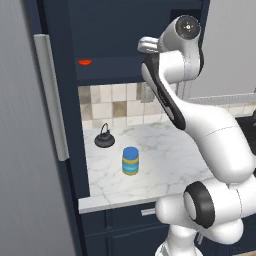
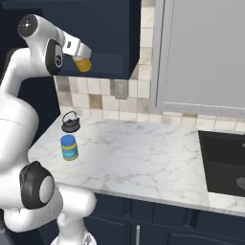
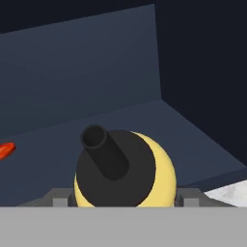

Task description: Pick the mustard and mayonnaise from the counter and place them in the cabinet.

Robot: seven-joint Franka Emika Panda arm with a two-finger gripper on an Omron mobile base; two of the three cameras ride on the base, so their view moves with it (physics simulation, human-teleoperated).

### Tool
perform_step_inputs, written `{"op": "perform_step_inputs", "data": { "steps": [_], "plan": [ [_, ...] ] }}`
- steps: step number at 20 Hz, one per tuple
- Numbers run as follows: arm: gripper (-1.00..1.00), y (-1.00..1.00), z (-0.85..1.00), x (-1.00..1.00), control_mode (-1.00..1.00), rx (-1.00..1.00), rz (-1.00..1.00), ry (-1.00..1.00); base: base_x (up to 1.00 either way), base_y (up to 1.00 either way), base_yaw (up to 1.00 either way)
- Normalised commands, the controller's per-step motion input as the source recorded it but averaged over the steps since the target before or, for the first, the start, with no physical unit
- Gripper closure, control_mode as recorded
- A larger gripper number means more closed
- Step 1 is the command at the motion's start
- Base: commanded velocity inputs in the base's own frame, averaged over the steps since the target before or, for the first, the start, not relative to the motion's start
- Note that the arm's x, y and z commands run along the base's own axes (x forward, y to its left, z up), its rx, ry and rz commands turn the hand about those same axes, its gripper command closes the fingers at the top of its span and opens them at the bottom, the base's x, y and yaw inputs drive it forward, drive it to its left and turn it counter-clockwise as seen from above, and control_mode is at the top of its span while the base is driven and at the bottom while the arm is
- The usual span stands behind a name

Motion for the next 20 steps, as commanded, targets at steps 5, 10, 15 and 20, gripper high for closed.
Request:
{"op": "perform_step_inputs", "data": {
  "steps": [5, 10, 15, 20],
  "plan": [
    [1.00, 0.00, -0.11, 0.29, -1.00, 0.00, 0.00, 0.00, 0.00, 0.00, 0.00],
    [1.00, 0.00, -0.27, 0.22, -1.00, 0.00, 0.00, 0.00, 0.00, 0.00, 0.00],
    [1.00, 0.00, -0.22, 0.15, -1.00, 0.00, 0.00, 0.00, 0.00, 0.00, 0.00],
    [1.00, 0.00, -0.16, 0.25, -1.00, -0.05, 0.00, 0.00, 0.00, 0.00, 0.00]
  ]
}}
